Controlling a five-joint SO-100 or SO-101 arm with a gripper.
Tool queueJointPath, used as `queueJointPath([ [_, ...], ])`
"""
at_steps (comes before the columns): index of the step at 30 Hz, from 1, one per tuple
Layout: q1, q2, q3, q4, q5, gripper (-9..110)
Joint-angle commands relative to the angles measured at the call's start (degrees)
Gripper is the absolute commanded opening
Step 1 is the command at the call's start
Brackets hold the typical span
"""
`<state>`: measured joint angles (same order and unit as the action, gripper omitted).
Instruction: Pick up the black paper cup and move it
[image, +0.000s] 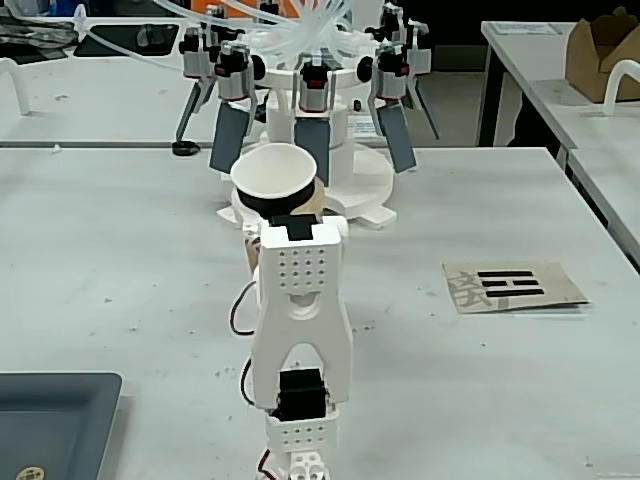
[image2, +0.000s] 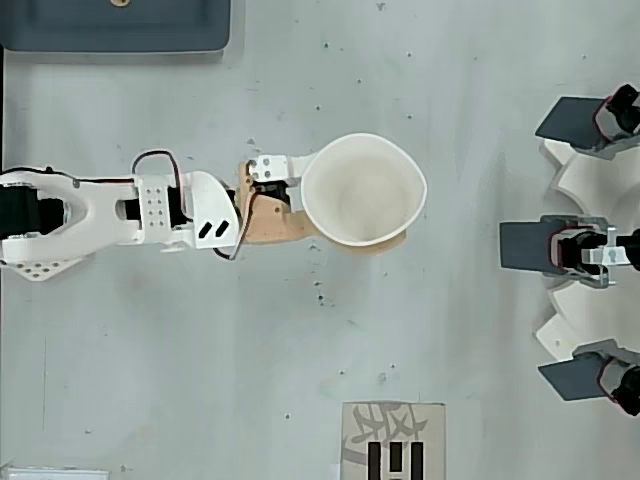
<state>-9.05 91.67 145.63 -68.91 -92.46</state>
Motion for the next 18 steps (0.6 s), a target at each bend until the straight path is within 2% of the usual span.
queueJointPath([
  [1, 1.76, 3.25, -0.09, -1.23, -0.62, 6],
  [18, 7.91, -4.92, -7.38, 0.62, -0.09, 5],
])
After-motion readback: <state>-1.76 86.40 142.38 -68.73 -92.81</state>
